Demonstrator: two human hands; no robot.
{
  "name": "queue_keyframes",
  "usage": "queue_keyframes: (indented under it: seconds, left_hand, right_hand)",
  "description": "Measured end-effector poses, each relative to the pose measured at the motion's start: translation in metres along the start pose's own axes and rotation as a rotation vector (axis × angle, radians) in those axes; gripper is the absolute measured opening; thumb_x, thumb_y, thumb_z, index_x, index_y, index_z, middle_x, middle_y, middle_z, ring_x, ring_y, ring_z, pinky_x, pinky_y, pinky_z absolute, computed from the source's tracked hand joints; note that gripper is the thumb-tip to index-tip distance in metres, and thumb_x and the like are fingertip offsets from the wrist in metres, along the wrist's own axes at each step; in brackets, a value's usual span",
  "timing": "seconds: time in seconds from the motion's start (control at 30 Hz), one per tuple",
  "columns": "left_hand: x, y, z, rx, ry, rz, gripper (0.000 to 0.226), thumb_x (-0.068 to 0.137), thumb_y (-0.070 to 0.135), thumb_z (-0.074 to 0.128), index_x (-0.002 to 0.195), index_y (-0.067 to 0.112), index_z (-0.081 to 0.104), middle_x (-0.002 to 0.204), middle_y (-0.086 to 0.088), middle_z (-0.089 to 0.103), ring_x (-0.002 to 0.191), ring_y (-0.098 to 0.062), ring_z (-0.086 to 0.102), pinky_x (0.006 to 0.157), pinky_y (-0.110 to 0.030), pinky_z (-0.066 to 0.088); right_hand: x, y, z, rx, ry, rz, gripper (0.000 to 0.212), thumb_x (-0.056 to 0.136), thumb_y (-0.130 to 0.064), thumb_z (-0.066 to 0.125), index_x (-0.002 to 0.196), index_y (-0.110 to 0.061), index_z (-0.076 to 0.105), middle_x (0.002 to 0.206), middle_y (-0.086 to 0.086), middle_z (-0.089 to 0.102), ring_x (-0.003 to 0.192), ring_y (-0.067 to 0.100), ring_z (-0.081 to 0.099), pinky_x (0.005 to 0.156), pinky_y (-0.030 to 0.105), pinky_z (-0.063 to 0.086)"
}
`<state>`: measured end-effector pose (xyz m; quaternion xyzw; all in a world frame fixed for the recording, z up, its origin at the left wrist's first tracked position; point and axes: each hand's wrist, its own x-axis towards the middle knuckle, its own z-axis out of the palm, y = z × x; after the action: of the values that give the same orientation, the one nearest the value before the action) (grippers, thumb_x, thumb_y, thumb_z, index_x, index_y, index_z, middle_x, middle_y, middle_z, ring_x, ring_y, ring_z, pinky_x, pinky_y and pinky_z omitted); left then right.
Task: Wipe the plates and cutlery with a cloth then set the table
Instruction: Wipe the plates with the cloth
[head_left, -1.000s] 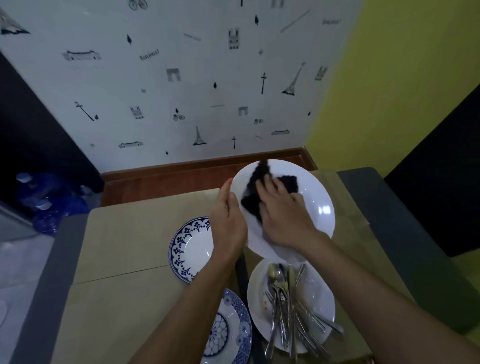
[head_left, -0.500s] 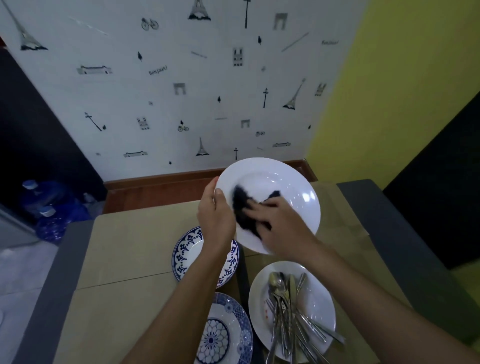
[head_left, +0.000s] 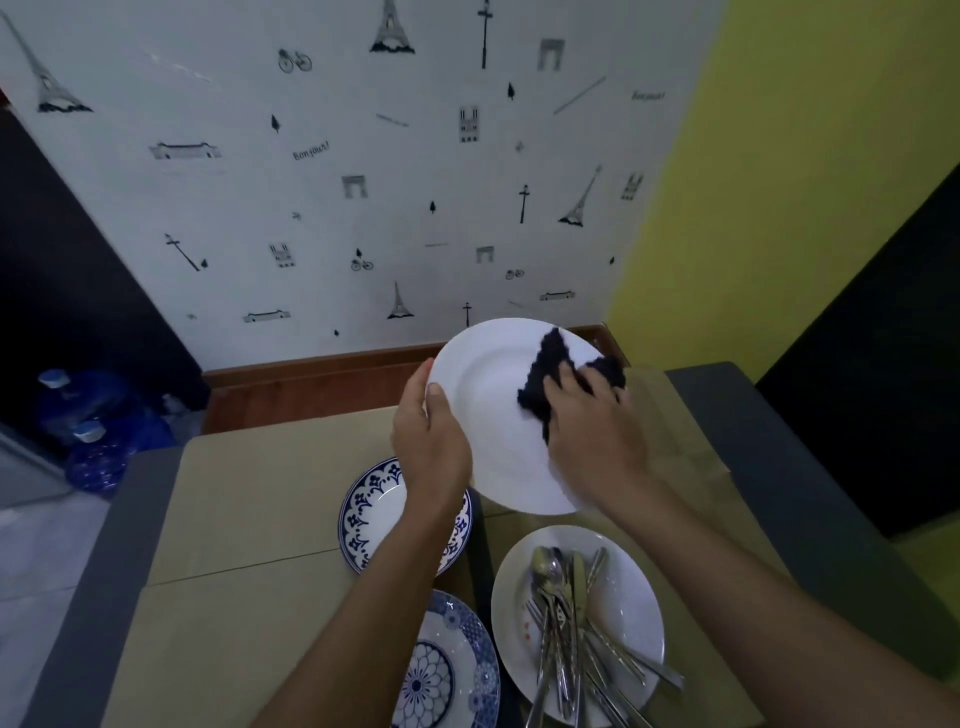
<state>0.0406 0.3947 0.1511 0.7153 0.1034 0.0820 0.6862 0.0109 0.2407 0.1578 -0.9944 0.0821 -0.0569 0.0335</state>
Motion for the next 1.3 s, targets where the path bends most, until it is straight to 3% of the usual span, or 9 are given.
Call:
queue_keyframes:
  seconds: [0.17,0.33,0.47,0.57,0.63,0.73,0.97,1.17,1.3]
  left_hand:
    - [0.0,-0.006,-0.001,0.033,-0.046,-0.001,0.036,0.106,0.022,0.04,0.137,0.025,0.058,0.126,0.009,0.064,0.113,-0.012,0.059,0.101,-0.04,0.052]
    - [-0.005,-0.004,0.004,0.015,-0.072,-0.022,0.036,0.105,0.022,0.041,0.136,0.026,0.059,0.127,0.009,0.064,0.115,-0.011,0.059,0.102,-0.044,0.051]
    - [-0.004,-0.005,-0.001,0.01,-0.084,-0.019,0.037,0.105,0.021,0.04,0.136,0.028,0.059,0.128,0.008,0.064,0.116,-0.011,0.058,0.102,-0.043,0.051]
    - [-0.011,-0.001,0.0,0.021,-0.121,0.018,0.037,0.106,0.022,0.04,0.139,0.027,0.057,0.129,0.011,0.063,0.115,-0.008,0.058,0.101,-0.039,0.052]
    - [-0.014,0.003,0.002,0.044,-0.14,0.048,0.037,0.107,0.023,0.039,0.14,0.027,0.055,0.128,0.013,0.061,0.115,-0.005,0.057,0.1,-0.035,0.051]
    - [-0.006,0.003,0.001,0.071,-0.144,0.075,0.037,0.106,0.023,0.039,0.138,0.026,0.058,0.13,0.011,0.063,0.118,-0.009,0.057,0.104,-0.038,0.048]
    - [-0.003,-0.003,-0.006,0.054,-0.122,0.024,0.036,0.106,0.022,0.04,0.135,0.026,0.06,0.127,0.008,0.065,0.119,-0.012,0.058,0.104,-0.039,0.049]
    - [0.004,0.0,-0.014,-0.017,-0.042,-0.008,0.034,0.104,0.022,0.042,0.13,0.028,0.063,0.125,0.009,0.066,0.115,-0.014,0.059,0.101,-0.045,0.051]
    - [-0.004,0.005,-0.008,-0.01,-0.06,0.021,0.033,0.105,0.023,0.042,0.13,0.029,0.062,0.124,0.009,0.066,0.113,-0.013,0.061,0.1,-0.043,0.052]
  right_hand:
    - [-0.015,-0.007,0.006,0.394,-0.169,-0.203,0.046,0.104,-0.023,0.054,0.149,-0.027,0.053,0.15,0.001,0.055,0.129,0.022,0.046,0.107,0.035,0.041]
    - [0.001,-0.006,0.003,0.439,0.039,-0.143,0.03,0.099,-0.026,0.062,0.126,-0.027,0.074,0.118,-0.005,0.076,0.102,0.024,0.061,0.094,0.042,0.05]
    - [-0.011,-0.01,0.003,0.474,-0.063,-0.298,0.03,0.1,-0.027,0.064,0.128,-0.025,0.073,0.118,0.0,0.067,0.105,0.019,0.053,0.09,0.032,0.043]
    - [-0.003,-0.002,0.008,0.458,0.052,-0.09,0.033,0.104,-0.021,0.055,0.135,-0.021,0.068,0.134,0.003,0.061,0.116,0.023,0.05,0.098,0.032,0.042]
    - [-0.001,-0.007,0.01,0.422,0.067,-0.041,0.038,0.106,-0.018,0.049,0.142,-0.022,0.061,0.142,0.0,0.059,0.122,0.025,0.049,0.107,0.04,0.043]
    - [-0.013,-0.022,0.008,0.442,-0.029,-0.199,0.049,0.103,-0.022,0.044,0.152,-0.024,0.049,0.156,-0.006,0.049,0.138,0.023,0.042,0.111,0.043,0.037]
    - [-0.021,-0.015,0.0,0.639,-0.192,-0.308,0.053,0.089,-0.021,0.049,0.137,-0.032,0.066,0.145,-0.017,0.059,0.136,0.013,0.046,0.116,0.048,0.038]
    - [-0.025,0.0,-0.015,0.597,-0.316,-0.331,0.039,0.084,-0.014,0.062,0.115,-0.028,0.08,0.127,-0.017,0.071,0.117,0.008,0.049,0.106,0.037,0.044]
    - [-0.019,0.009,-0.007,0.472,-0.1,-0.166,0.044,0.096,-0.011,0.058,0.136,-0.027,0.066,0.143,-0.003,0.062,0.126,0.021,0.047,0.109,0.04,0.041]
